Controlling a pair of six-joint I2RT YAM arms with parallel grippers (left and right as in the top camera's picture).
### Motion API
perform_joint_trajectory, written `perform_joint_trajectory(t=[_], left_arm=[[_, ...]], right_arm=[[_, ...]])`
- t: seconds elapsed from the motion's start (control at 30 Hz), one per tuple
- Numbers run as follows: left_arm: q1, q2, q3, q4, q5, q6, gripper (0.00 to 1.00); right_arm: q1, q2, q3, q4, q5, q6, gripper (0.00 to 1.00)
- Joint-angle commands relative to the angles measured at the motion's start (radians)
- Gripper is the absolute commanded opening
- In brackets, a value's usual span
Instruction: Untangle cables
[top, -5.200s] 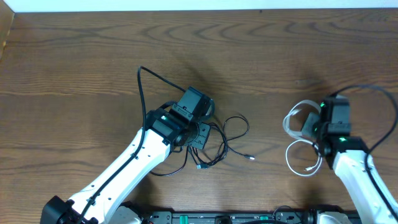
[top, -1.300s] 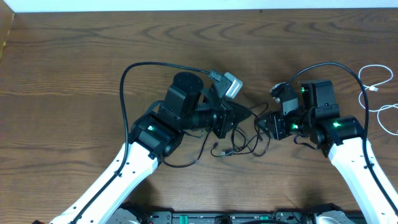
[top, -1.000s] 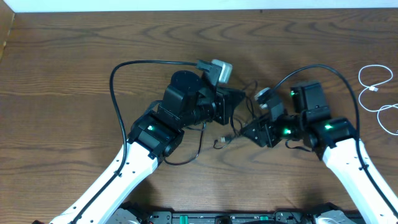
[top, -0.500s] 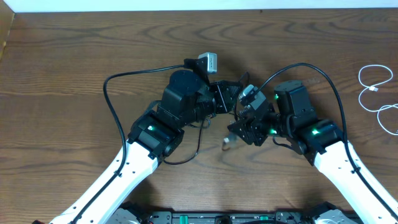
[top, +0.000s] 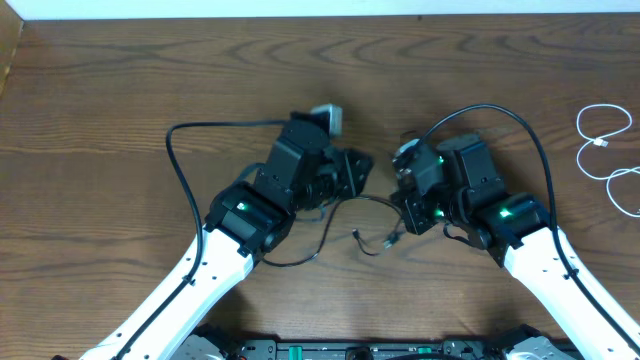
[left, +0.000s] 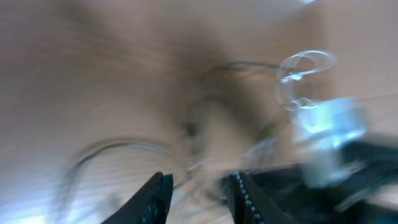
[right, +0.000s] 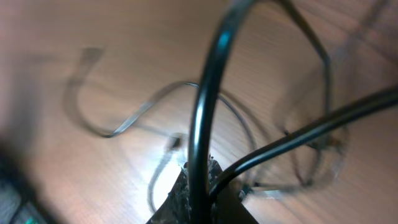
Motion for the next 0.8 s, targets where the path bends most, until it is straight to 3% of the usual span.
perform_joint_trajectory(t=[0.0,0.17,0.3,0.43,0.57,0.67,0.77], left_arm=[[0.0,-0.004,0.007,-0.147,-0.185,0.065,0.34],[0.0,0.051,0.006,-0.331,-0.201,0.118,0.36],[0.0,0.128,0.006,-0.359,-0.17,0.145,0.36],[0.0,0.235,0.006,-0.292,0.076,0.343,0.36],[0.0,0.294,0.006,-0.241,0.287,0.446,0.36],[-0.001,0.301,0.006,-0.215,0.319,0.474,0.36],[-0.001,0.299,0.006,-0.188,0.378,0.531,0.36]], right_arm=[[0.004,0.002,-0.006,-0.026,0.314,0.283,0.01],[0.004,0.002,-0.006,-0.019,0.295,0.407,0.01],[0.004,0.002,-0.006,0.014,0.176,0.405,0.01],[0.004,0.002,-0.006,0.061,0.041,0.4,0.01],[0.003,0.002,-0.006,0.068,0.044,0.424,0.01],[0.003,0.002,-0.006,0.058,0.082,0.494,0.01],[0.003,0.002,-0.006,0.032,0.155,0.659,0.01]])
